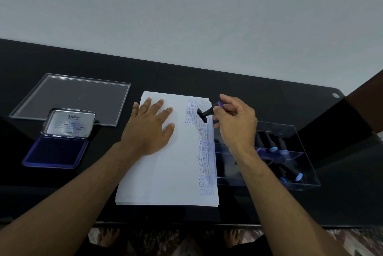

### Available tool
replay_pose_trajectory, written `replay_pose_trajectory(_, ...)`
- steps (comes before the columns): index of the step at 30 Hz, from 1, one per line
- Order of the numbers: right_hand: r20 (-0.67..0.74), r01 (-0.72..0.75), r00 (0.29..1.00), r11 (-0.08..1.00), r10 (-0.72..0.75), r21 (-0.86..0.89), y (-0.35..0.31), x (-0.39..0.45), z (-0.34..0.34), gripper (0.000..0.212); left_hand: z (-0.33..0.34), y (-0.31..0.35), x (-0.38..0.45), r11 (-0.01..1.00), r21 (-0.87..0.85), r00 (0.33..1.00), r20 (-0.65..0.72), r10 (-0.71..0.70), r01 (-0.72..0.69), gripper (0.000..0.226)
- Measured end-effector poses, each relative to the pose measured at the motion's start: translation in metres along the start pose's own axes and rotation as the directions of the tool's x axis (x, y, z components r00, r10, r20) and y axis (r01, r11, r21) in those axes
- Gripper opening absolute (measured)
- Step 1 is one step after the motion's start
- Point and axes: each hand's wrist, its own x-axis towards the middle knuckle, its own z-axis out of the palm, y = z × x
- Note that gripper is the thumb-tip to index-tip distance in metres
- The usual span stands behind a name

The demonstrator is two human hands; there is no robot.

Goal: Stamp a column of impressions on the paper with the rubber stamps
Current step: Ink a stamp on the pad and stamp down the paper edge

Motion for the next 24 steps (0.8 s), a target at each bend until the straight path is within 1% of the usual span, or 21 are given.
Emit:
replay_pose_trajectory(3,-0.034,0.020,0.999,1.000,-0.020,0.004,0.001,-0.003,-0.011,0.024,-0.004,0.009,0.000,1.000,0.013,1.000,0.008,-0.021,0.020,0.066)
replay_pose_trajectory(6,-0.077,0.028,0.997,0.999,-0.026,0.020,0.002,-0.008,-0.025,0.020,-0.006,0.028,-0.005,1.000,-0.016,0.999,-0.037,-0.017,0.017,0.055)
replay_pose_trajectory(8,-0.098,0.021,0.995,1.000,-0.020,0.015,0.004,-0.011,-0.035,0.019,-0.005,0.043,-0.008,0.998,-0.060,0.998,-0.066,-0.002,-0.002,0.053)
replay_pose_trajectory(10,-0.119,0.004,0.993,1.000,-0.003,0.007,0.006,-0.015,-0.045,0.018,-0.003,0.059,-0.011,0.995,-0.096,0.998,-0.065,0.017,-0.023,0.054)
replay_pose_trajectory(13,-0.148,0.029,0.988,0.992,-0.047,-0.123,0.010,-0.021,-0.066,0.020,0.002,0.080,-0.014,0.992,-0.118,0.998,-0.054,0.035,-0.041,0.059)
replay_pose_trajectory(15,-0.123,0.073,0.987,0.966,-0.106,-0.246,0.014,-0.024,-0.077,0.022,0.005,0.090,-0.017,0.991,-0.126,0.998,-0.050,0.048,-0.054,0.060)
replay_pose_trajectory(18,-0.038,0.137,0.984,0.883,-0.172,-0.449,0.021,-0.025,-0.084,0.025,0.009,0.101,-0.019,0.990,-0.119,0.996,-0.045,0.077,-0.081,0.059)
replay_pose_trajectory(21,0.027,0.186,0.979,0.841,-0.201,-0.508,0.025,-0.026,-0.083,0.026,0.013,0.103,-0.021,0.989,-0.111,0.995,-0.033,0.092,-0.096,0.057)
replay_pose_trajectory(24,0.094,0.159,0.987,0.825,-0.128,-0.542,0.022,-0.023,-0.083,0.024,0.017,0.102,-0.022,0.989,-0.108,0.995,-0.016,0.102,-0.103,0.058)
